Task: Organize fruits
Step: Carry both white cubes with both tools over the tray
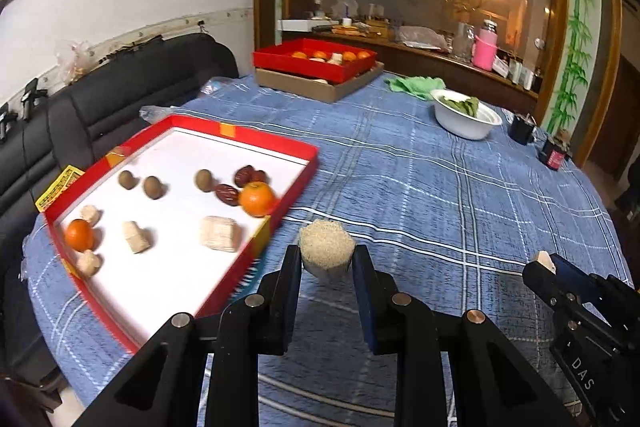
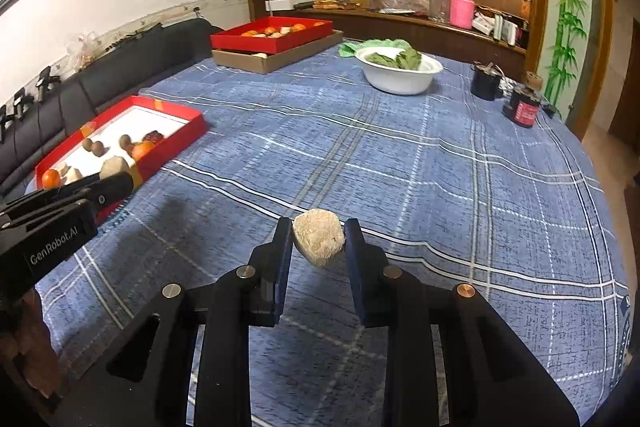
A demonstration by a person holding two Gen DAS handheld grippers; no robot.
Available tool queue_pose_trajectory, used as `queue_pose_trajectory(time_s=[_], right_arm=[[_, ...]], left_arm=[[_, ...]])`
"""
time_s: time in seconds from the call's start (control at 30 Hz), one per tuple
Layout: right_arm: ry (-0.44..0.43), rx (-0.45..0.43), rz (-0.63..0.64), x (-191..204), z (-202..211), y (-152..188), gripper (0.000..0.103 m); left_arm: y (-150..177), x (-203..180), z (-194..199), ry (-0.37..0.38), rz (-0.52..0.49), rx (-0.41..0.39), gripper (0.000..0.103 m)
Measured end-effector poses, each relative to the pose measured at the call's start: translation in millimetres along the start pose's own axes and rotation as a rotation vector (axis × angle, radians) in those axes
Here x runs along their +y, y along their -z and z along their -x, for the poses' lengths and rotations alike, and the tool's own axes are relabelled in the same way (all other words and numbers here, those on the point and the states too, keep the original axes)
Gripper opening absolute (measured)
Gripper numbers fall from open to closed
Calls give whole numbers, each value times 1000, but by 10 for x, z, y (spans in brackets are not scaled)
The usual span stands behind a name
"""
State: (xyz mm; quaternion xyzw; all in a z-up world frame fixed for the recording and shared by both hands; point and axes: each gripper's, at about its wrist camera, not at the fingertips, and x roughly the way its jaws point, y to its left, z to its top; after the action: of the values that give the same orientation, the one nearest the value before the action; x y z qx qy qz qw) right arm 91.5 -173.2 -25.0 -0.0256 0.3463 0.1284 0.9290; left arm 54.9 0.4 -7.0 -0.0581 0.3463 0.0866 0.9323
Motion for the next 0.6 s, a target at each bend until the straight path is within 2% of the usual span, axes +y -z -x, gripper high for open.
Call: queue_pose_trajectory(time_s=[0.27, 0.6], right_arm=[[-52, -27, 48, 309, 78, -84, 25], [-90, -47, 81, 512, 125, -153, 25]], left_arm=[[15, 236, 58, -26, 29, -2, 25], [-16, 342, 132, -42, 44, -19, 25]])
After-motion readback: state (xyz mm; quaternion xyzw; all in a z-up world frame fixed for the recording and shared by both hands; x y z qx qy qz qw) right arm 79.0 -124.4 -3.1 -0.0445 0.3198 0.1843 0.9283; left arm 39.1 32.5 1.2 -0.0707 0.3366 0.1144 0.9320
